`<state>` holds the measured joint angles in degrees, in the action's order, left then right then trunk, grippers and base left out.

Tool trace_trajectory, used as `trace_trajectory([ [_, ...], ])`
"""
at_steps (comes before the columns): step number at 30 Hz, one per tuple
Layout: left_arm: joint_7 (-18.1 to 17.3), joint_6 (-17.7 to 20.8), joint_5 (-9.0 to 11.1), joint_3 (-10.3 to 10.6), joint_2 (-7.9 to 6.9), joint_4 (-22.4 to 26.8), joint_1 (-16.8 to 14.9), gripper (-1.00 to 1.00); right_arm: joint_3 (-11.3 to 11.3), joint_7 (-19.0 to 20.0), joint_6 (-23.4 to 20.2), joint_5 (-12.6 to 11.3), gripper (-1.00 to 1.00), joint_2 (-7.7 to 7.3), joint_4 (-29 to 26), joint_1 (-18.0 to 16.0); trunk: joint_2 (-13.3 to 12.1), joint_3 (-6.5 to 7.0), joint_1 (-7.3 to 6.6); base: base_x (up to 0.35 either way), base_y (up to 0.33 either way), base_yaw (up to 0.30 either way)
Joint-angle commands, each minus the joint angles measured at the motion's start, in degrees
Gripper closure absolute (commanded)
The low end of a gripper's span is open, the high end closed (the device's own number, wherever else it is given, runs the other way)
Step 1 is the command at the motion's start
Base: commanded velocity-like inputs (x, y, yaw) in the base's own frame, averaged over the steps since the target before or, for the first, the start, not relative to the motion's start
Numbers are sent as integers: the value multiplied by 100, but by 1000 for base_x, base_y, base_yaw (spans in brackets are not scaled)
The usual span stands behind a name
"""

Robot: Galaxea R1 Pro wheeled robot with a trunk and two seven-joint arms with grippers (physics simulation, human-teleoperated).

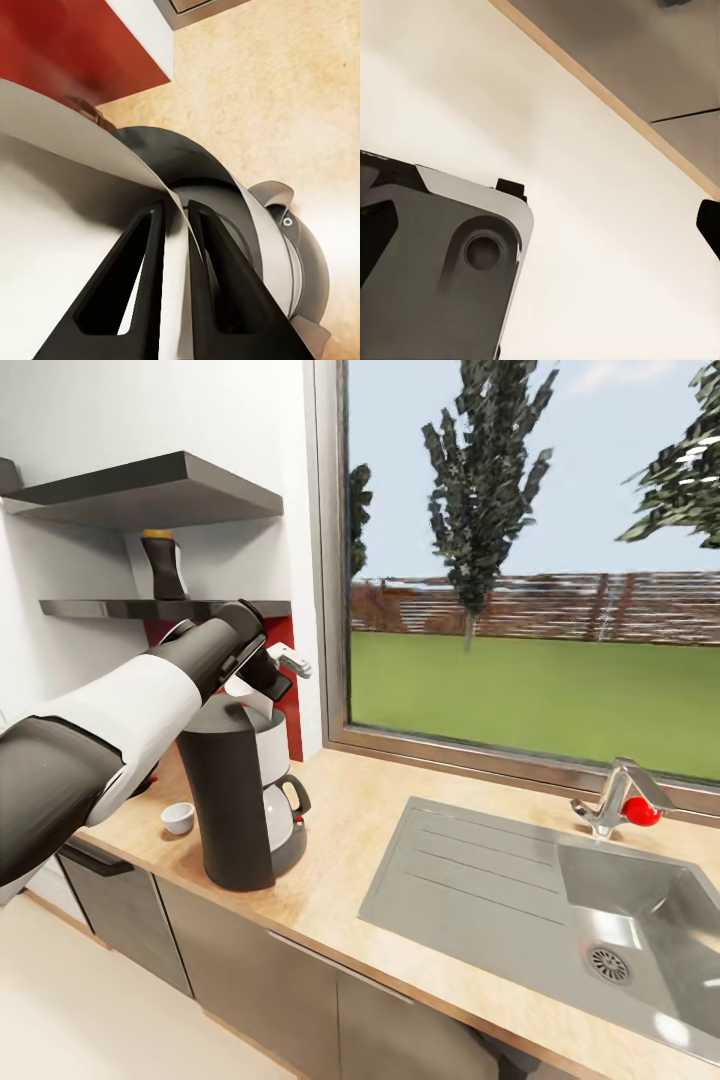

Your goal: Set up a coffee station on the kitchen countertop: keep the coffee maker on the countertop, move the bottle of coffee from the kitchen shelf to the counter next to the coffee maker, place a paper coffee filter on top of the coffee maker, put the saucer next to the coffee maker with the coffee cup on the saucer, and place the electric kettle next to the coffee maker.

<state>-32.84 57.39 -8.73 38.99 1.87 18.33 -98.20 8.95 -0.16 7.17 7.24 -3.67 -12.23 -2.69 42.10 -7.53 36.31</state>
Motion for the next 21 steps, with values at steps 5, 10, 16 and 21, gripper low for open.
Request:
trace_trajectory([
  [5, -64, 0, -70, 12, -2, 4, -6, 100, 2, -2, 13, 55, -100, -2, 1, -4, 8, -19, 1, 0, 0, 0],
  [10, -64, 0, -73, 12, -2, 4, -6, 100, 2, -2, 13, 58, -100, -2, 1, -4, 8, -29, 1, 0, 0, 0],
  [16, -64, 0, -71, 12, -2, 4, -6, 100, 2, -2, 13, 58, -100, -2, 1, -4, 8, -40, 1, 0, 0, 0],
  [21, -64, 0, -72, 12, -2, 4, -6, 100, 2, -2, 13, 58, -100, -2, 1, -4, 8, -52, 1, 0, 0, 0],
])
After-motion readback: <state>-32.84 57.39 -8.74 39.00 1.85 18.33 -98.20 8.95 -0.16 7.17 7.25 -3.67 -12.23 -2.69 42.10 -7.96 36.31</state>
